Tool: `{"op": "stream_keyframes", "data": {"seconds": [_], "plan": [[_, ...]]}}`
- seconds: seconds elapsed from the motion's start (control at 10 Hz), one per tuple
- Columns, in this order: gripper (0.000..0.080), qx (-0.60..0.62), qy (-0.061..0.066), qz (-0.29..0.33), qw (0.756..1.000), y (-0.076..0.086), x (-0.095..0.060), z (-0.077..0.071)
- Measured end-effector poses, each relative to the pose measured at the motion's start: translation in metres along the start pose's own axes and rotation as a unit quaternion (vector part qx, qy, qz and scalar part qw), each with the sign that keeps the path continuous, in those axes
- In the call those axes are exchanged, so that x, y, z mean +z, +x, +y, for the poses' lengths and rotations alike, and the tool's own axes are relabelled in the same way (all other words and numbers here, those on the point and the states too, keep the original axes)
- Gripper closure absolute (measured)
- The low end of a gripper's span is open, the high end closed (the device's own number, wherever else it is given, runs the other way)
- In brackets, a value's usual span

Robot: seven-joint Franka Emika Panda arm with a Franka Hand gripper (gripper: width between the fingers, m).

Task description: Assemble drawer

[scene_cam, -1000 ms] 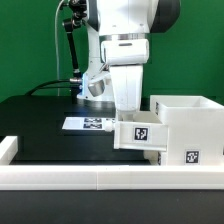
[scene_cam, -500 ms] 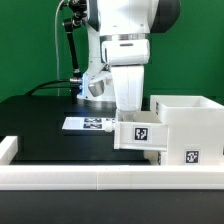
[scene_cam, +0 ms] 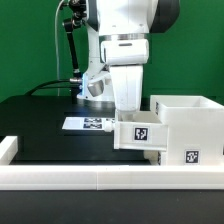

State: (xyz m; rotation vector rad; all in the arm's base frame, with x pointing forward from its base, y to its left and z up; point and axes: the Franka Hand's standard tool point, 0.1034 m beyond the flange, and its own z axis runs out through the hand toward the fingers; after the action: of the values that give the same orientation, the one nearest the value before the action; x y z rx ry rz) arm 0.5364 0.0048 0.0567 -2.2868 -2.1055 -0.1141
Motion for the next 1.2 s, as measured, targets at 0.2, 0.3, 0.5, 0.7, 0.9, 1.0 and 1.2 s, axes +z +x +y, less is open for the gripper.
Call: {"op": "stream_keyframes", "data": {"seconds": [0.2,0.3,0.5,0.7,0.9,1.0,1.2], "plan": [[0.0757,-0.015,0.001,-0.001,1.0,-0.001,0.0008,-0.0003],[0.0757,-0.017,0.001,-0.002,1.0,-0.0011,0.0008,-0.0003],[0.0757,-0.015,0.001,-0.002,1.0,-0.0013,0.0007,-0.0002],[0.0757,-0.012,0.002,-0.002,1.0,-0.0023,0.0006,-0.0003],[0.0757,-0.011,0.013,-0.004,1.0,-0.0036,0.0005,-0.002],[0.0757,-0.013,0.013,-0.005,1.0,-0.003,0.0006,-0.0021],[0.0757,-0.016,0.013,-0.005,1.0,-0.0022,0.0004,-0.0022]]}}
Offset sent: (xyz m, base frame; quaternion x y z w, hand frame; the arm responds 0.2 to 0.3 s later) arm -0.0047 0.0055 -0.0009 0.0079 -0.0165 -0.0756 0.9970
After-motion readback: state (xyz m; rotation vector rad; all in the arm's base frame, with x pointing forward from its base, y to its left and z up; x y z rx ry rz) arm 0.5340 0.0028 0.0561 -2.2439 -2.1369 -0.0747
